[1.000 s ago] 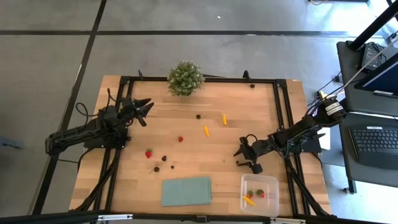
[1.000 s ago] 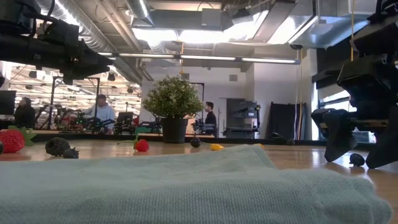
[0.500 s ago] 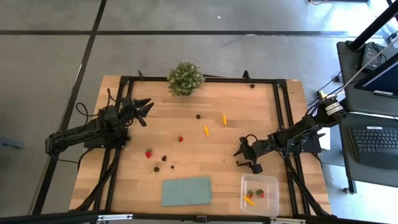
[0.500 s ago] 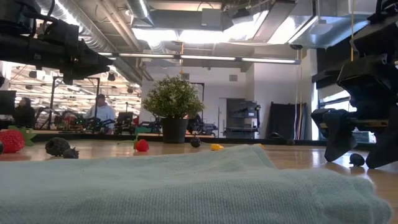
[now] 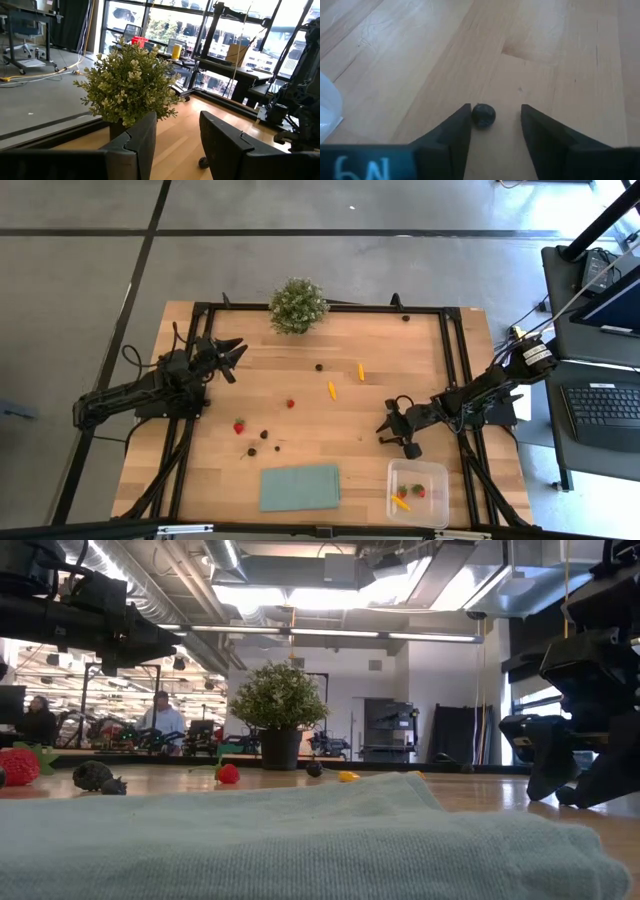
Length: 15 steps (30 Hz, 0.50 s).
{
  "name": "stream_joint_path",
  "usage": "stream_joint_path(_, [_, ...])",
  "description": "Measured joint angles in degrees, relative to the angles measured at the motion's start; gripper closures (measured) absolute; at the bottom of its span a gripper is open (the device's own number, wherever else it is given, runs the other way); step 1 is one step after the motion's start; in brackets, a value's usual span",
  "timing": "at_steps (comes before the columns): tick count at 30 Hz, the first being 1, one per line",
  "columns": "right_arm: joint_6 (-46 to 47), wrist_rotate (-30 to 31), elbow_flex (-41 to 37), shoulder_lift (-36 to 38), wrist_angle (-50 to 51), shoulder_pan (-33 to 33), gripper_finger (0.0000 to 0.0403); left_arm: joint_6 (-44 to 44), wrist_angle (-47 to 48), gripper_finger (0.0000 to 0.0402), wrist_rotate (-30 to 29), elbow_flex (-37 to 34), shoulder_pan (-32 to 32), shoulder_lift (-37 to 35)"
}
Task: Pick and placing Produce into tupperware
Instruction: Put the blueberry into the transparent bin
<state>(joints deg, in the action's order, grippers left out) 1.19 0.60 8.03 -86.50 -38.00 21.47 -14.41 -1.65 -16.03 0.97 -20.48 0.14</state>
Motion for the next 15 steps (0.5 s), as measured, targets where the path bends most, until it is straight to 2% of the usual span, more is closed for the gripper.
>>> stream_joint_path(15, [0.02, -0.15, 0.00, -0.02, 0.00, 0.02, 0.0284, 0.00, 0.00, 0.0259, 0.00, 0.00, 0.01, 0.02])
